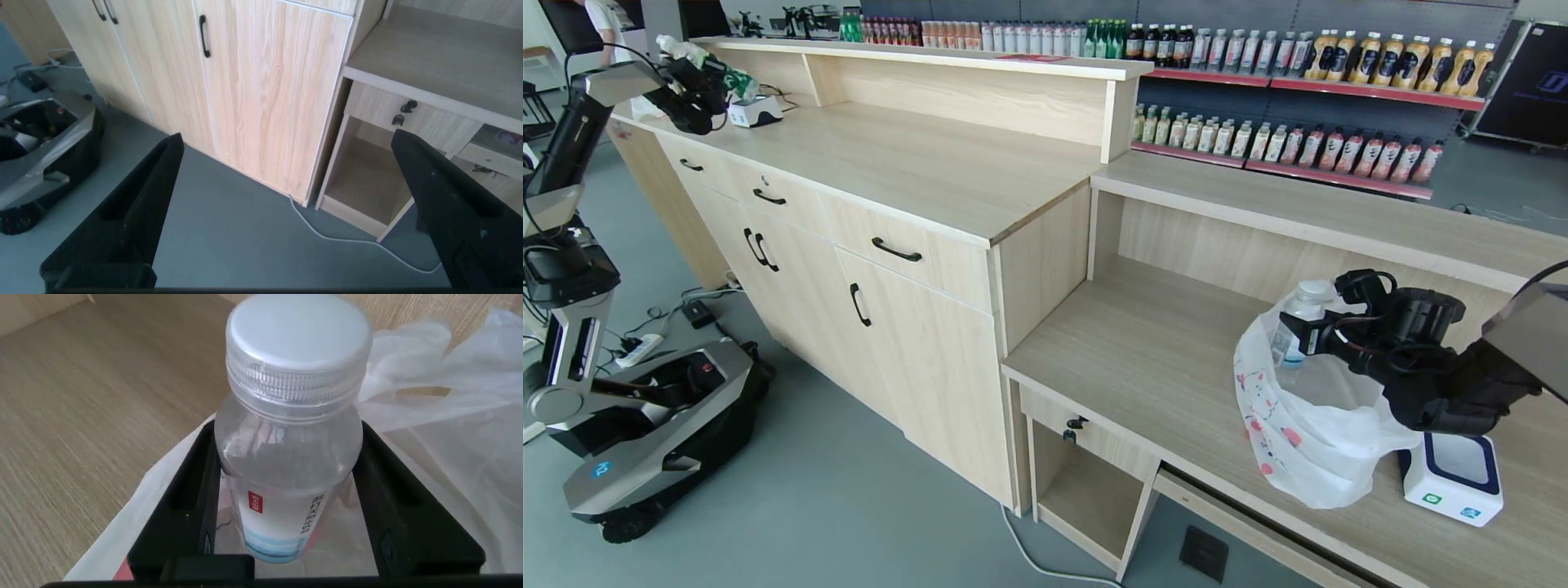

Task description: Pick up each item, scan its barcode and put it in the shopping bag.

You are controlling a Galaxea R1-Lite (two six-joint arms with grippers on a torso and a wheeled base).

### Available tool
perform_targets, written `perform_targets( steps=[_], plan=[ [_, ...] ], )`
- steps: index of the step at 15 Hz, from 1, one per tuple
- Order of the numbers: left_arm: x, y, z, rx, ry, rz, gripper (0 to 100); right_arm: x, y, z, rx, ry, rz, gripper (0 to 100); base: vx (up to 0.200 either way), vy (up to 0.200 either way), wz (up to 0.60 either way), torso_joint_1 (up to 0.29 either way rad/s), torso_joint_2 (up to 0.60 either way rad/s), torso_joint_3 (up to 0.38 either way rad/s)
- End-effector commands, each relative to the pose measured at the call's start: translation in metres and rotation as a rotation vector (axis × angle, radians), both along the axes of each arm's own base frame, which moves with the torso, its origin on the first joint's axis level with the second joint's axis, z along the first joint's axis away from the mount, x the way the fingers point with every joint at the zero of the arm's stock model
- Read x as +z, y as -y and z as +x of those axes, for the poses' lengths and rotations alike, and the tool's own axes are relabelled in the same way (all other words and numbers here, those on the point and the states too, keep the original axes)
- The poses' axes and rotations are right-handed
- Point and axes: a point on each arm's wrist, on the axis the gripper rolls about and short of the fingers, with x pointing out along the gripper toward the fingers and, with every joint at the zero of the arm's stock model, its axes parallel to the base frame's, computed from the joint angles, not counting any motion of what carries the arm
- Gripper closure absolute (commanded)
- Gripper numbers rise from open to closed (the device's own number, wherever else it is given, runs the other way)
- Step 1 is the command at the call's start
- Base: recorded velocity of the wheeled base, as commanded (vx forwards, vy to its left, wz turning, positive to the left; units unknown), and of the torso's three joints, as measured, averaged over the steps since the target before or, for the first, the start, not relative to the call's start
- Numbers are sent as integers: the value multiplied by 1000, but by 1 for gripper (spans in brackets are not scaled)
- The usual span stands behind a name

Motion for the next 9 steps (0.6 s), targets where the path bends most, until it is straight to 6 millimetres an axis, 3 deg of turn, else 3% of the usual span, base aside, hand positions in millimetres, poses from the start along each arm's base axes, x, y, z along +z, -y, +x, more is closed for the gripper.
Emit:
perform_targets(
  steps=[1, 7, 8, 9],
  plan=[
    [0, 0, 0, 0, -2, 0, 0, -7, 1, -1, -1, -21, 1, 100, 0, 0, 0, 0, 0, 0],
    [0, 0, 0, 0, -2, 0, 0, -16, 4, -4, 27, -47, -12, 100, 0, 0, 0, 0, 0, 0],
    [0, 0, 0, 0, -2, 0, 0, -17, 4, -5, 31, -52, -13, 0, 0, 0, 0, 0, 0, 0],
    [0, 0, 0, 0, -2, 0, 0, -17, 4, -6, 32, -54, -12, 0, 0, 0, 0, 0, 0, 0]
  ],
)
